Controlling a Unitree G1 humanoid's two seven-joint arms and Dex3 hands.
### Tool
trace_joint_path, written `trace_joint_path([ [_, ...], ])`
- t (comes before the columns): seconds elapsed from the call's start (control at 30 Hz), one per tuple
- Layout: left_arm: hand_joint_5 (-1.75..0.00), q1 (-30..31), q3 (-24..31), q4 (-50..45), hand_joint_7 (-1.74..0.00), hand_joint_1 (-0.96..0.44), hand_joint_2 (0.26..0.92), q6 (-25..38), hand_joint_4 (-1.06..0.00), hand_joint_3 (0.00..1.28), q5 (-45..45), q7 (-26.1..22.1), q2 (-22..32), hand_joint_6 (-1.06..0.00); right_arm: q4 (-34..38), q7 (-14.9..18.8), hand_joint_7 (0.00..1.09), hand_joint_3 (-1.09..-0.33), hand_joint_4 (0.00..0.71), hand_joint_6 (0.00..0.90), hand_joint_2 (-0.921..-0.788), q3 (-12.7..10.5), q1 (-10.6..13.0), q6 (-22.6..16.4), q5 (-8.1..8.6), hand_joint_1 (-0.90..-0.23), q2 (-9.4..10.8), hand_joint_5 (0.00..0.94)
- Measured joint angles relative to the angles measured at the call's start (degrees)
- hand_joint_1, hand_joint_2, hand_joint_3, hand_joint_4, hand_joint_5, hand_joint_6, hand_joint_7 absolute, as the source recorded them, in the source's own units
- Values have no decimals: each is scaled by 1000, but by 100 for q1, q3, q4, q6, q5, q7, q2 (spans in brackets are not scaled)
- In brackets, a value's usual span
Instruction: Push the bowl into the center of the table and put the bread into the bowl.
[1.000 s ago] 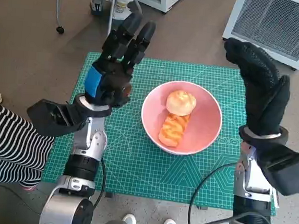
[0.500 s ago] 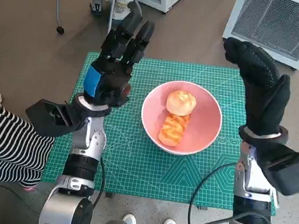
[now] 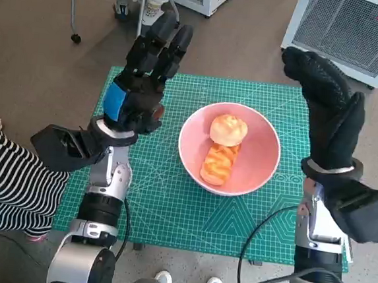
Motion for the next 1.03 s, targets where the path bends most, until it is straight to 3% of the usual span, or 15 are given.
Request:
trace_joint_path([
  [0.5,-1,-8,-1,84,-204,-712,921,-88,-29,463,126,39,36,1,65,100,395,-705,216,131,-921,-11,-29,-1,28,-700,-1,1],
  [0.77,-2,-8,-5,74,-207,-713,921,-104,-31,459,166,82,34,1,34,124,396,-704,217,128,-921,-20,-28,23,165,-701,-2,2],
  [1.03,-4,-2,-17,-17,-217,-721,921,-106,-36,458,175,136,26,1,25,132,396,-705,214,123,-921,-19,-28,22,180,-698,-1,0],
])
